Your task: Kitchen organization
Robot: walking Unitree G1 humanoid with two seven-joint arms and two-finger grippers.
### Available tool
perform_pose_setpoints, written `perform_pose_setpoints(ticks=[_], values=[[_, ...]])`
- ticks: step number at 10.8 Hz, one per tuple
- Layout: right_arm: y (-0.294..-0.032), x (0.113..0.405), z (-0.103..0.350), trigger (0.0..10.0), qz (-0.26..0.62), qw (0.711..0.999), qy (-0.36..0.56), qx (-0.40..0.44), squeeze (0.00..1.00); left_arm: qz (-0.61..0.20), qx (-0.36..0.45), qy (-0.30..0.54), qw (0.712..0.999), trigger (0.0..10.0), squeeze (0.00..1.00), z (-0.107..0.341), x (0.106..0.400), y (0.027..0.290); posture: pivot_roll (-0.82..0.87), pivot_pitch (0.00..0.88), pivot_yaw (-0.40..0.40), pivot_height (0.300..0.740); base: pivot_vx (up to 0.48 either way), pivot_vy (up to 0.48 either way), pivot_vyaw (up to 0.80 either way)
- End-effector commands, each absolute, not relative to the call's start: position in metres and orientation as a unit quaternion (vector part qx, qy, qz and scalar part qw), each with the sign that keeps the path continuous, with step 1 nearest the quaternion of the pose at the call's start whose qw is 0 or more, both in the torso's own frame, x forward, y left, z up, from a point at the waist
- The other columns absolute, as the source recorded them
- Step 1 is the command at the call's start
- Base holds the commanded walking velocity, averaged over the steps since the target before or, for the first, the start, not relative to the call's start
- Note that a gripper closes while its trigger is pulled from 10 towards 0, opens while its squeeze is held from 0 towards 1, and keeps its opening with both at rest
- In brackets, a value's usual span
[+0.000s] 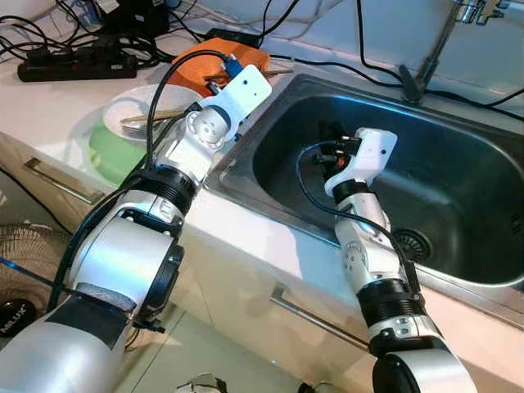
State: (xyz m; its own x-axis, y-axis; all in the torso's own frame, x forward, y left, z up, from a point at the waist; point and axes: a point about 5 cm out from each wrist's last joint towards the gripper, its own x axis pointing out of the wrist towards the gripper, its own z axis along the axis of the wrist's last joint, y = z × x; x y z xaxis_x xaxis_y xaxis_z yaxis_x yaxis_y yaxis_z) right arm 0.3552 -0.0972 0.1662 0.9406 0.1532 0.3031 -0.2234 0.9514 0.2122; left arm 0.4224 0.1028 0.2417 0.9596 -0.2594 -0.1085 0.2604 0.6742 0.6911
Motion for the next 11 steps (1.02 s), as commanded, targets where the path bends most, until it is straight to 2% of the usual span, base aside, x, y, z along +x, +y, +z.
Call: perform_pose_setpoints(ticks=[1, 6, 7, 8, 9, 11], values=[[-0.097, 0.355, 0.160, 10.0, 0.091, 0.978, -0.134, 0.131, 0.00, -0.134, 0.375, -0.004, 0.917, 0.0, 0.00, 0.248, 0.423, 0.105, 0.06, 0.064, 0.001, 0.740, 0.000, 0.000, 0.00], [-0.098, 0.355, 0.161, 10.0, 0.087, 0.978, -0.134, 0.132, 0.00, -0.092, 0.343, -0.096, 0.930, 0.0, 0.00, 0.280, 0.422, 0.109, 0.06, 0.064, -0.005, 0.740, 0.000, 0.000, 0.00], [-0.098, 0.355, 0.161, 10.0, 0.088, 0.978, -0.134, 0.133, 0.00, -0.089, 0.340, -0.108, 0.930, 3.1, 0.00, 0.285, 0.421, 0.109, 0.06, 0.064, -0.009, 0.740, 0.000, 0.000, 0.00], [-0.097, 0.355, 0.160, 10.0, 0.089, 0.978, -0.134, 0.133, 0.00, -0.091, 0.340, -0.116, 0.929, 8.9, 0.00, 0.288, 0.420, 0.109, 0.06, 0.065, -0.009, 0.740, 0.000, 0.000, 0.00], [-0.097, 0.355, 0.160, 10.0, 0.092, 0.978, -0.133, 0.133, 0.00, -0.108, 0.342, -0.116, 0.926, 10.0, 0.00, 0.285, 0.417, 0.107, 0.06, 0.067, -0.011, 0.740, 0.000, 0.000, 0.00], [-0.095, 0.355, 0.160, 10.0, 0.096, 0.978, -0.132, 0.133, 0.00, -0.128, 0.340, -0.107, 0.926, 10.0, 0.00, 0.276, 0.413, 0.106, 0.06, 0.070, -0.015, 0.740, 0.000, 0.000, 0.00]])
